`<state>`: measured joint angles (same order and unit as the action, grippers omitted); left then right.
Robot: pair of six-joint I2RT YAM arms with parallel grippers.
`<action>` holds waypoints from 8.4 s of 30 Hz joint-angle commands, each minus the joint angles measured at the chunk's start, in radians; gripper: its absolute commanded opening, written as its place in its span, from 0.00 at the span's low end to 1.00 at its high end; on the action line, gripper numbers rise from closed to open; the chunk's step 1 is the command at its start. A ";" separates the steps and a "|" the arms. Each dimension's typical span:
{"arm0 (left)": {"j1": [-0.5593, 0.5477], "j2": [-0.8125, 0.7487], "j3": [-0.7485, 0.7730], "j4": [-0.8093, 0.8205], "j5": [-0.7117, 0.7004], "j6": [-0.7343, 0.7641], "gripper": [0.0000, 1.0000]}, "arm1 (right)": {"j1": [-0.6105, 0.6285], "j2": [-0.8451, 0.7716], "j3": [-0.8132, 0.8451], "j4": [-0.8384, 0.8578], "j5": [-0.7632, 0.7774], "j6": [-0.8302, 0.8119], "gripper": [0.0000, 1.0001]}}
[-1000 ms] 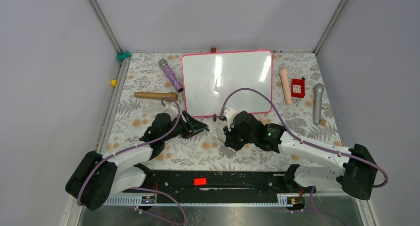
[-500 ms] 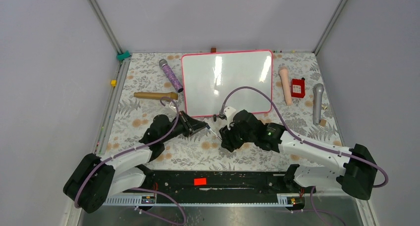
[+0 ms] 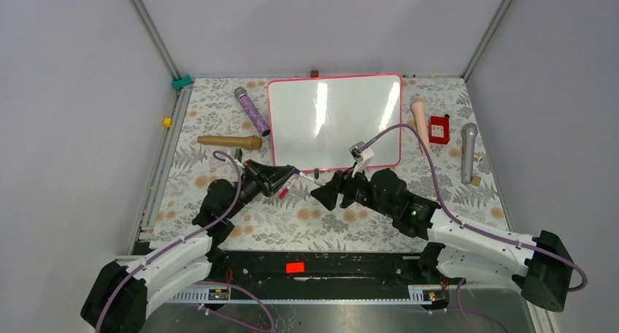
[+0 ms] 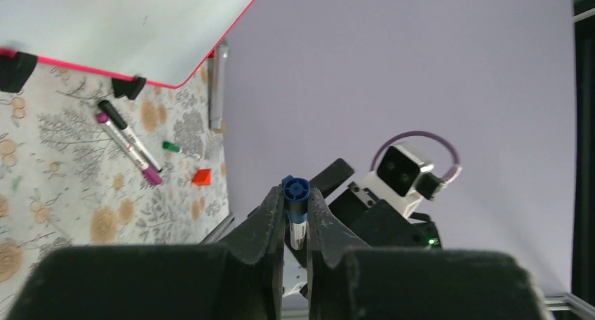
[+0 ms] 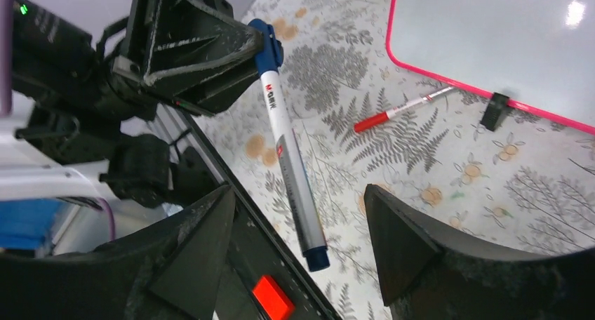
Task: Write a sentence on the whiteboard
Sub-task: Open the pen cap from the whiteboard marker, then place the pen cap at the center of the board, then move the whiteboard to the center of the board.
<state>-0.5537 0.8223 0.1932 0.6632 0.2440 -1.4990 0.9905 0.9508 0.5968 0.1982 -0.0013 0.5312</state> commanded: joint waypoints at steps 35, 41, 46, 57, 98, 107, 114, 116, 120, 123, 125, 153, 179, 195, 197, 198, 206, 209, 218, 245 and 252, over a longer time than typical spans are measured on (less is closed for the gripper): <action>-0.022 -0.094 0.087 -0.056 -0.084 -0.086 0.00 | 0.006 0.135 0.075 0.343 0.019 0.218 0.51; -0.028 -0.075 0.082 -0.022 -0.079 -0.101 0.00 | 0.005 0.173 0.101 0.351 0.007 0.236 0.40; -0.037 -0.088 0.071 -0.025 -0.088 -0.102 0.00 | 0.005 0.161 0.083 0.372 0.048 0.247 0.30; -0.039 -0.114 0.048 -0.034 -0.105 -0.110 0.00 | 0.005 0.160 0.063 0.418 0.071 0.267 0.40; 0.528 0.093 0.247 -0.964 -0.124 0.629 0.05 | 0.005 -0.089 0.083 -0.495 0.260 0.022 0.00; 0.528 0.200 0.266 -0.961 -0.107 0.696 0.09 | 0.005 0.016 0.200 -0.638 0.371 0.095 0.00; 0.527 0.252 0.267 -0.965 -0.099 0.736 0.11 | 0.005 0.075 0.310 -0.867 0.481 0.233 0.00; 0.528 0.251 0.266 -0.968 -0.100 0.741 0.17 | 0.005 0.086 0.341 -0.923 0.496 0.256 0.00; 0.528 0.245 0.271 -0.979 -0.094 0.756 0.32 | 0.005 0.090 0.379 -0.983 0.508 0.263 0.00; 0.527 0.218 0.276 -0.996 -0.083 0.771 0.46 | 0.005 0.075 0.379 -0.991 0.527 0.286 0.00; 0.527 0.191 0.280 -1.007 -0.078 0.785 0.54 | 0.005 0.058 0.379 -1.002 0.541 0.318 0.00; 0.528 0.015 0.478 -0.984 0.191 0.951 0.99 | 0.006 0.115 0.593 -1.208 0.360 0.116 0.00; 0.694 0.528 0.797 -0.668 0.528 0.907 0.99 | -0.179 0.115 0.600 -0.772 0.247 -0.046 0.00; 0.610 0.573 0.845 -0.757 0.597 1.096 0.99 | -0.180 0.286 0.794 -0.873 0.308 -0.046 0.00; 0.601 0.551 0.852 -0.792 0.533 1.130 0.99 | -0.180 0.259 0.763 -0.850 0.309 -0.036 0.00; 0.597 0.535 0.845 -0.793 0.503 1.139 0.99 | -0.180 0.245 0.745 -0.844 0.308 -0.031 0.00; 0.567 0.527 0.844 -0.785 0.544 1.181 0.99 | -0.181 0.157 0.666 -0.845 0.366 -0.065 0.00; 0.559 0.545 0.857 -0.790 0.630 1.233 0.99 | -0.181 0.125 0.650 -0.857 0.380 -0.077 0.00; 0.505 0.629 0.851 -0.806 0.682 1.268 0.99 | -0.182 0.112 0.706 -0.964 0.370 -0.124 0.00; 0.503 0.797 0.799 -0.483 0.442 1.147 0.98 | -0.197 0.116 0.693 -0.846 0.270 -0.232 0.00; 0.499 0.850 0.766 -0.389 0.473 1.175 0.96 | -0.204 0.150 0.699 -0.844 0.269 -0.256 0.00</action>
<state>-0.0502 1.6409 0.9497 0.1516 0.6846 -0.3664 0.7971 1.0798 1.2686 -0.6781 0.2829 0.3061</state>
